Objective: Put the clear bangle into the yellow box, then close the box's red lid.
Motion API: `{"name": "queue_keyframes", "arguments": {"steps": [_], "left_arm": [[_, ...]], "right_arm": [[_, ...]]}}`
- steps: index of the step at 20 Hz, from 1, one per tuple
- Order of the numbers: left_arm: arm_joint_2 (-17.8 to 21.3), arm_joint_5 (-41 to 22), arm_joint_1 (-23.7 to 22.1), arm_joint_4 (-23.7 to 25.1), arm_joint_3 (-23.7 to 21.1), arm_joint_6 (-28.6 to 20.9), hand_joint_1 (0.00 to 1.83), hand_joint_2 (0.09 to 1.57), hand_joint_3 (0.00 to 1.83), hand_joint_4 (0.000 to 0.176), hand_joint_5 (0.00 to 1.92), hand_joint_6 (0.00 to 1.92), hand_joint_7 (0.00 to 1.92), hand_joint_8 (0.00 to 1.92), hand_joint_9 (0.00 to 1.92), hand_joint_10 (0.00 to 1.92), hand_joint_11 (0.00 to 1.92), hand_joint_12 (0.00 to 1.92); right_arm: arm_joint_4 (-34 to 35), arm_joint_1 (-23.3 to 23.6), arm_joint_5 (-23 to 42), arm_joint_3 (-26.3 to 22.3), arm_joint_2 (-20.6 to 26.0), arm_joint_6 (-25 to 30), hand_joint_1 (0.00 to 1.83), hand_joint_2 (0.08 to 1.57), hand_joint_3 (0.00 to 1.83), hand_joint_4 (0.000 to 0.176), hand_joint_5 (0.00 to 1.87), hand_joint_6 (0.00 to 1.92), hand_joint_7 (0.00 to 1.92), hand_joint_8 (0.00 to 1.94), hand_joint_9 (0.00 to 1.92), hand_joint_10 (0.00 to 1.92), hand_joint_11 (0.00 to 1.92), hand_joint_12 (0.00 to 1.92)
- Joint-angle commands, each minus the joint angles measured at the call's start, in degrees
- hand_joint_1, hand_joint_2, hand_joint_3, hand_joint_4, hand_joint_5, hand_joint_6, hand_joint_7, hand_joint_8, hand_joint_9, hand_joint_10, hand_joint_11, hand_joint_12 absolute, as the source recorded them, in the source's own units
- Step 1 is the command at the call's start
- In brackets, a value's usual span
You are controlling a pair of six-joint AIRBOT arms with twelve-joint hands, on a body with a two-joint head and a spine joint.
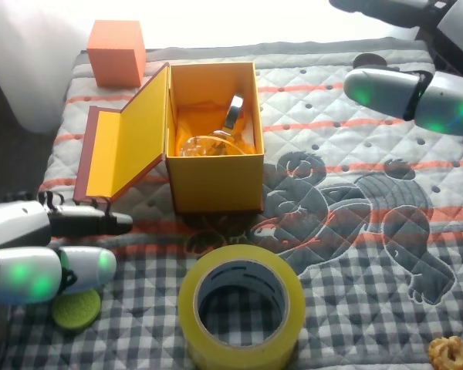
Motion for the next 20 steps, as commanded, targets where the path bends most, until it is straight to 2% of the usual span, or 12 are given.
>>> {"name": "queue_keyframes", "arguments": {"steps": [1,6,7,8,10,12,14,16,17,20], "left_arm": [[-0.4,-6.7,-0.6,-0.2,0.1,-0.2,0.00,1.38,0.00,0.000,0.27,0.00,0.29,0.00,0.27,0.00,0.09,0.40],[-0.7,-8.2,-1.4,-1.2,0.8,-0.2,0.00,1.40,0.01,0.000,0.22,0.00,0.22,0.00,0.19,0.00,0.01,0.38],[-0.8,-8.3,-1.6,-1.2,1.0,-0.2,0.00,1.41,0.01,0.000,0.21,0.00,0.21,0.00,0.18,0.00,0.01,0.38],[-0.9,-8.3,-1.8,-1.4,1.1,-0.2,0.00,1.41,0.01,0.000,0.23,0.01,0.22,0.01,0.20,0.01,0.04,0.39],[-1.8,-8.2,-2.1,-2.0,1.7,-0.2,0.00,1.41,0.01,0.000,0.24,0.01,0.23,0.01,0.19,0.00,0.04,0.39],[-2.3,-8.2,-2.3,-2.3,1.9,-0.2,0.00,1.41,0.01,0.000,0.24,0.01,0.23,0.01,0.20,0.00,0.03,0.38],[-3.6,-8.1,-2.7,-3.0,2.7,-0.2,0.00,1.42,0.01,0.000,0.26,0.01,0.24,0.01,0.19,0.00,0.02,0.37],[-4.2,-9.0,-2.8,-4.2,3.0,-0.2,0.00,1.42,0.00,0.000,0.19,0.00,0.14,0.00,0.12,0.00,0.00,0.22],[-4.2,-9.8,-2.6,-5.0,3.0,-0.2,0.00,1.42,0.00,0.000,0.15,0.00,0.11,0.00,0.12,0.00,0.00,0.21],[-4.5,-13.4,-1.4,-7.8,2.8,-0.2,0.00,1.45,0.01,0.000,0.14,0.00,0.14,0.01,0.15,0.01,0.01,0.21]], "right_arm": [[0.8,0.3,7.5,0.0,0.4,0.1,0.05,1.22,0.00,0.025,0.43,0.00,0.52,0.00,0.46,0.00,0.09,0.81],[1.0,0.0,7.5,0.0,0.3,0.1,0.06,1.21,0.00,0.028,0.43,0.00,0.50,0.00,0.44,0.00,0.07,0.80],[1.2,-0.1,7.5,0.0,0.3,0.1,0.06,1.22,0.00,0.019,0.43,0.00,0.51,0.01,0.45,0.01,0.08,0.80],[1.3,-0.2,7.5,0.0,0.2,0.1,0.05,1.21,0.00,0.018,0.43,0.00,0.51,0.01,0.47,0.01,0.08,0.80],[1.7,-0.5,7.5,0.0,0.3,0.1,0.05,1.22,0.00,0.029,0.44,0.00,0.52,0.01,0.46,0.01,0.08,0.80],[1.8,-0.7,7.5,0.0,0.3,0.1,0.04,1.22,0.00,0.028,0.44,0.00,0.53,0.01,0.46,0.01,0.08,0.80],[2.3,-1.1,7.8,0.0,0.3,0.1,0.04,1.23,0.01,0.018,0.44,0.00,0.54,0.01,0.46,0.01,0.08,0.80],[2.3,-1.3,7.9,-0.2,0.4,0.1,0.01,1.24,0.00,0.005,0.43,0.00,0.54,0.00,0.46,0.00,0.06,0.86],[2.3,-1.4,7.9,-0.3,0.5,0.1,0.01,1.25,0.00,0.003,0.44,0.00,0.54,0.00,0.47,0.00,0.06,0.87],[2.9,-1.9,8.1,-0.6,0.8,0.1,0.01,1.25,0.00,0.015,0.45,0.00,0.54,0.00,0.48,0.00,0.07,0.87]]}}
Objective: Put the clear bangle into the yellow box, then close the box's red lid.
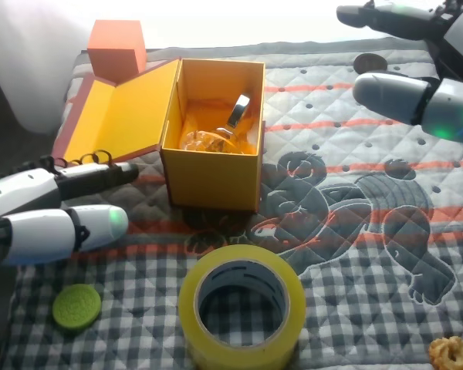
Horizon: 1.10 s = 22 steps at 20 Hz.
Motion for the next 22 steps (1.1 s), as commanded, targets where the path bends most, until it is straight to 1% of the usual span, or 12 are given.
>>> {"name": "queue_keyframes", "arguments": {"steps": [1,2,3,5,8,9,11,14,17,19,20,22], "left_arm": [[-0.5,-8.9,-0.4,-1.0,0.0,-0.1,0.00,1.44,0.01,0.000,0.13,0.00,0.11,0.00,0.11,0.01,0.00,0.13],[-1.0,-10.7,-0.2,-2.3,0.1,-0.1,0.00,1.45,0.00,0.000,0.07,0.00,0.05,0.00,0.06,0.00,0.02,0.06],[-1.5,-12.2,0.0,-3.4,0.1,-0.1,0.00,1.45,0.00,0.000,0.07,0.00,0.05,0.00,0.06,0.00,0.02,0.06],[-2.5,-15.7,0.4,-5.6,0.2,-0.1,0.00,1.44,0.00,0.000,0.00,0.00,0.00,0.00,0.01,0.00,0.00,0.00],[-4.2,-21.7,-0.2,-8.5,0.9,-0.1,0.00,1.47,0.01,0.000,0.01,0.00,0.00,0.00,0.00,0.00,0.00,0.00],[-4.4,-22.1,-0.6,-8.6,1.2,-0.1,0.00,1.47,0.01,0.000,0.00,0.00,0.00,0.00,0.00,0.00,0.00,0.00],[-6.6,-23.5,-3.8,-9.4,3.5,-0.1,0.00,1.50,0.02,0.000,0.02,0.01,0.00,0.00,0.00,0.00,0.00,0.00],[-9.0,-23.4,-7.9,-9.0,5.5,-0.1,0.00,1.52,0.03,0.000,0.01,0.00,0.00,0.00,0.00,0.00,0.00,0.00],[-8.6,-18.2,-13.2,-4.4,6.4,-0.1,0.00,1.44,0.00,0.000,0.00,0.00,0.00,0.00,0.00,0.00,0.00,0.00],[-8.0,-12.5,-17.5,0.6,7.1,-0.1,0.00,1.41,0.00,0.000,0.01,0.00,0.00,0.00,0.00,0.00,0.00,0.00],[-7.9,-9.0,-19.5,3.9,7.3,-0.1,0.00,1.40,0.00,0.000,0.00,0.00,0.01,0.00,0.01,0.00,0.00,0.00],[-8.0,-0.7,-23.1,12.6,7.0,-1.0,0.00,1.38,0.00,0.000,0.00,0.00,0.00,0.00,0.00,0.00,0.00,0.00]], "right_arm": [[0.7,0.1,7.3,-0.1,0.5,0.1,0.00,1.23,0.00,0.016,0.45,0.00,0.55,0.00,0.48,0.00,0.10,0.82],[1.1,-0.3,7.6,-0.3,0.8,0.1,0.00,1.23,0.00,0.013,0.44,0.00,0.55,0.00,0.48,0.00,0.13,0.73],[1.4,-0.7,7.9,-0.5,1.0,0.1,0.00,1.23,0.00,0.013,0.44,0.00,0.55,0.00,0.48,0.00,0.13,0.73],[1.9,-1.3,8.2,-0.8,1.3,0.1,0.00,1.23,0.00,0.004,0.44,0.00,0.54,0.00,0.48,0.00,0.14,0.72],[3.0,-2.4,9.2,-1.3,1.5,0.1,0.00,1.23,0.00,0.002,0.44,0.00,0.54,0.00,0.48,0.00,0.15,0.72],[3.2,-2.6,9.4,-1.4,1.6,0.1,0.00,1.24,0.00,0.002,0.45,0.00,0.55,0.00,0.48,0.00,0.15,0.73],[4.3,-4.0,10.8,-2.0,2.5,0.1,0.00,1.23,0.00,0.011,0.45,0.00,0.55,0.00,0.49,0.00,0.15,0.73],[5.5,-6.0,12.6,-2.7,3.5,0.1,0.00,1.26,0.01,0.000,0.45,0.00,0.57,0.01,0.50,0.01,0.15,0.73],[5.6,-6.3,13.3,-2.4,3.5,0.1,0.00,1.25,0.01,0.002,0.45,0.00,0.57,0.01,0.51,0.01,0.14,0.73],[5.6,-6.2,13.5,-1.9,2.8,0.1,0.00,1.28,0.01,0.000,0.47,0.01,0.58,0.01,0.51,0.01,0.15,0.73],[5.7,-6.2,13.5,-1.7,2.5,0.1,0.00,1.28,0.01,0.005,0.46,0.00,0.57,0.01,0.51,0.01,0.14,0.73],[5.9,-6.3,13.5,-1.6,2.2,0.1,0.00,1.27,0.01,0.002,0.46,0.00,0.57,0.00,0.51,0.00,0.13,0.73]]}}
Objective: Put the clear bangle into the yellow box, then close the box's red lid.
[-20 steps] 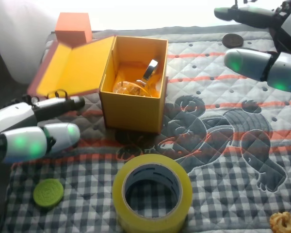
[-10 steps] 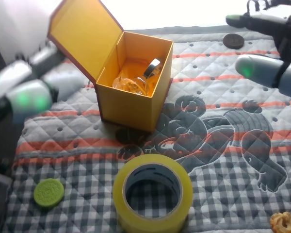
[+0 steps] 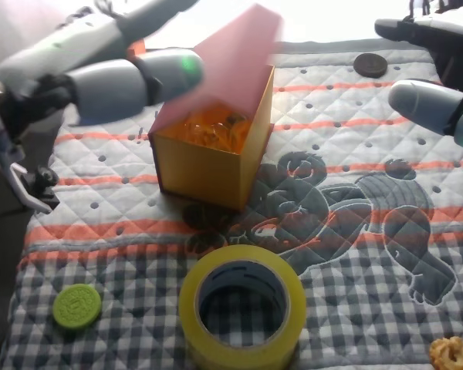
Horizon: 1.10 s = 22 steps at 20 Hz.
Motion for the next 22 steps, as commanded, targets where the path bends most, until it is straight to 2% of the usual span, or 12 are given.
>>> {"name": "queue_keyframes", "arguments": {"steps": [1,2,5,8,11,14,15,16,17,18,20,22], "left_arm": [[-0.2,0.4,-1.4,5.1,-0.6,-2.4,0.00,1.36,0.00,0.000,0.00,0.00,0.00,0.00,0.07,0.01,0.05,0.02],[-0.4,3.0,-1.9,11.5,-0.6,-8.4,0.00,1.37,0.00,0.000,0.00,0.00,0.01,0.00,0.08,0.01,0.08,0.04],[-0.7,5.2,-1.2,19.7,-0.3,-19.1,0.00,1.36,0.00,0.000,0.06,0.01,0.09,0.01,0.14,0.01,0.10,0.05],[-1.8,8.7,-0.7,23.7,-0.3,-19.9,0.00,1.35,0.00,0.000,0.02,0.01,0.03,0.00,0.07,0.00,0.05,0.04],[-1.7,8.1,0.0,23.6,-0.7,-20.0,0.00,1.34,0.00,0.000,0.04,0.01,0.07,0.02,0.10,0.01,0.06,0.04],[-0.8,2.9,0.5,17.4,0.1,-20.0,0.00,1.35,0.00,0.000,0.00,0.00,0.00,0.00,0.04,0.00,0.03,0.03],[0.0,-2.0,1.3,11.8,0.6,-20.1,0.00,1.32,0.00,0.000,0.00,0.00,0.01,0.00,0.03,0.00,0.01,0.02],[1.1,-7.1,2.2,7.4,1.0,-20.5,0.00,1.30,0.00,0.000,0.05,0.01,0.07,0.01,0.09,0.01,0.00,0.02],[1.9,-11.0,2.7,5.1,1.3,-22.1,0.00,1.30,0.00,0.000,0.05,0.01,0.07,0.01,0.09,0.01,0.00,0.02],[2.6,-15.3,3.3,3.4,2.1,-24.9,0.00,1.20,0.00,0.000,0.14,0.01,0.16,0.01,0.18,0.01,0.15,0.09],[3.2,-23.5,5.0,0.2,4.0,-32.3,0.00,1.21,0.00,0.000,0.09,0.00,0.09,0.00,0.11,0.00,0.12,0.08],[3.7,-30.6,7.7,-3.2,4.9,-36.9,0.00,1.23,0.00,0.000,0.06,0.00,0.05,0.00,0.08,0.00,0.10,0.08]], "right_arm": [[0.6,0.4,7.2,0.4,0.4,0.2,0.00,1.28,0.00,0.000,0.46,0.00,0.55,0.00,0.49,0.00,0.12,0.75],[0.6,0.4,7.2,0.4,0.4,0.2,0.00,1.30,0.00,0.000,0.46,0.00,0.55,0.00,0.50,0.00,0.12,0.76],[0.6,0.4,7.2,0.5,0.2,0.2,0.00,1.31,0.01,0.000,0.46,0.00,0.54,0.00,0.49,0.00,0.12,0.76],[0.9,0.3,7.2,0.5,0.2,0.2,0.00,1.30,0.00,0.000,0.47,0.01,0.55,0.01,0.49,0.00,0.11,0.76],[0.9,0.0,7.2,0.4,0.3,0.5,0.00,1.29,0.00,0.000,0.49,0.00,0.57,0.00,0.51,0.00,0.15,0.74],[0.8,-0.2,7.2,0.4,0.7,0.6,0.00,1.28,0.00,0.000,0.48,0.00,0.57,0.00,0.51,0.00,0.15,0.74],[0.6,-0.2,7.2,0.2,1.1,0.6,0.00,1.27,0.00,0.009,0.48,0.00,0.56,0.00,0.50,0.00,0.13,0.77],[0.3,-0.3,7.2,-0.1,1.6,0.6,0.00,1.25,0.00,0.008,0.47,0.00,0.56,0.00,0.50,0.00,0.13,0.78],[0.1,-0.4,7.3,-0.3,1.9,0.6,0.00,1.25,0.00,0.008,0.47,0.00,0.56,0.00,0.50,0.00,0.13,0.78],[-0.2,-0.5,7.7,-0.5,2.3,0.6,0.00,1.27,0.00,0.010,0.47,0.00,0.56,0.00,0.52,0.00,0.19,0.69],[-0.4,-1.6,9.7,-1.3,3.2,0.6,0.00,1.27,0.00,0.011,0.46,0.00,0.57,0.00,0.54,0.00,0.26,0.52],[-0.4,-3.6,12.8,-2.7,4.8,0.6,0.07,1.32,0.00,0.000,0.43,0.00,0.56,0.00,0.51,0.00,0.20,0.54]]}}
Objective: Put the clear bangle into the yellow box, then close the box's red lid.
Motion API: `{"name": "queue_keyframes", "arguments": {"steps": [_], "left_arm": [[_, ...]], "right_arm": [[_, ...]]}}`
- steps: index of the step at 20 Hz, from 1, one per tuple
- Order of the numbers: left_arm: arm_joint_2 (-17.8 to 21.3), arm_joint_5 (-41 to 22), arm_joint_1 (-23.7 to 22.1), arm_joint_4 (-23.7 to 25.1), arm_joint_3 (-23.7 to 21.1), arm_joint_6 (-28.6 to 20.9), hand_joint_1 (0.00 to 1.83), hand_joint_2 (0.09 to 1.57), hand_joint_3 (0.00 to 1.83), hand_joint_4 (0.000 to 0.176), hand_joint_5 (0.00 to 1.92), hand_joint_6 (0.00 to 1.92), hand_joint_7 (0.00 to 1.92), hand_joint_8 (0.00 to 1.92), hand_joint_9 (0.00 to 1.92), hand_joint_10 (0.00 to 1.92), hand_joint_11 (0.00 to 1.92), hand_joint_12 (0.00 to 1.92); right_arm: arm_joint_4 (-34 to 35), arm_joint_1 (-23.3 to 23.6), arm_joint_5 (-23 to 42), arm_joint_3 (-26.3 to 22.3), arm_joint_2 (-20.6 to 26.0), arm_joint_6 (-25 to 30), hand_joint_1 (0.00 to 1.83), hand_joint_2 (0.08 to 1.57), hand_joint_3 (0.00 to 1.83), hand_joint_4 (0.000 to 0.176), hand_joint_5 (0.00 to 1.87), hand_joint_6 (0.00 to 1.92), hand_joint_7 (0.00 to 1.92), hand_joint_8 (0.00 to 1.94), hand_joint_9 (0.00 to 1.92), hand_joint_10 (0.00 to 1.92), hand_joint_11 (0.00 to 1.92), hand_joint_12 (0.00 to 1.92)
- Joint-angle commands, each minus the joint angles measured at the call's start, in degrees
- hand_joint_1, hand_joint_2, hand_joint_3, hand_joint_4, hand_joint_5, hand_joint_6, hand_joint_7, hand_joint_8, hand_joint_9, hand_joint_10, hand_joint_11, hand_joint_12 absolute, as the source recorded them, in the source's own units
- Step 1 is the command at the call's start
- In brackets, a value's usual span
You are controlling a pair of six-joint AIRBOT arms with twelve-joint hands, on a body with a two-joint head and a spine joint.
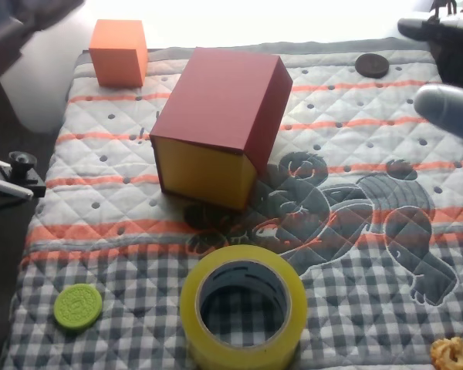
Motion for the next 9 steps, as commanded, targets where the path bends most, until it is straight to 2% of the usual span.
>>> {"name": "queue_keyframes", "arguments": {"steps": [1,2,4,5,6,7,9], "left_arm": [[0.5,-11.7,0.8,-1.2,-0.3,-1.5,0.00,1.24,0.00,0.000,0.05,0.00,0.01,0.00,0.01,0.00,0.02,0.02],[1.0,-14.9,2.1,-2.2,-0.7,-2.3,0.00,1.18,0.00,0.010,0.05,0.00,0.00,0.00,0.00,0.00,0.00,0.00],[3.2,-21.3,5.8,-4.6,-2.6,-2.6,0.07,1.19,0.00,0.005,0.03,0.00,0.00,0.00,0.00,0.00,0.00,0.00],[4.6,-23.5,7.6,-5.4,-3.6,-2.6,0.01,1.19,0.00,0.000,0.07,0.00,0.07,0.00,0.11,0.01,0.14,0.08],[5.8,-25.4,9.4,-6.1,-4.7,-2.6,0.00,1.20,0.00,0.000,0.08,0.00,0.08,0.00,0.13,0.01,0.16,0.10],[6.9,-28.2,12.5,-7.7,-5.8,-2.6,0.00,1.21,0.01,0.000,0.08,0.00,0.09,0.00,0.14,0.01,0.15,0.10],[7.0,-31.5,15.6,-9.6,-6.4,-2.8,0.00,1.21,0.01,0.000,0.06,0.00,0.04,0.00,0.08,0.00,0.10,0.08]], "right_arm": [[0.7,-0.3,9.8,-0.3,1.4,0.3,0.11,1.34,0.00,0.000,0.41,0.00,0.55,0.00,0.50,0.00,0.19,0.54],[0.7,-1.5,11.1,-1.0,2.1,0.3,0.12,1.34,0.00,0.000,0.40,0.00,0.54,0.00,0.49,0.00,0.18,0.53],[1.0,-4.9,14.9,-2.6,3.8,0.1,0.21,1.33,0.00,0.000,0.41,0.00,0.53,0.00,0.50,0.00,0.18,0.52],[1.4,-6.5,16.8,-3.5,4.7,-0.1,0.22,1.36,0.00,0.000,0.41,0.00,0.52,0.00,0.51,0.00,0.15,0.59],[1.7,-7.6,18.3,-4.1,5.3,-0.3,0.24,1.35,0.00,0.000,0.40,0.00,0.50,0.00,0.49,0.00,0.09,0.64],[2.7,-10.2,21.2,-5.0,5.9,-0.6,0.25,1.34,0.00,0.000,0.43,0.00,0.56,0.00,0.55,0.01,0.10,0.69],[3.9,-12.4,24.0,-5.5,5.8,-0.7,0.27,1.33,0.00,0.000,0.45,0.00,0.58,0.00,0.55,0.00,0.00,0.85]]}}
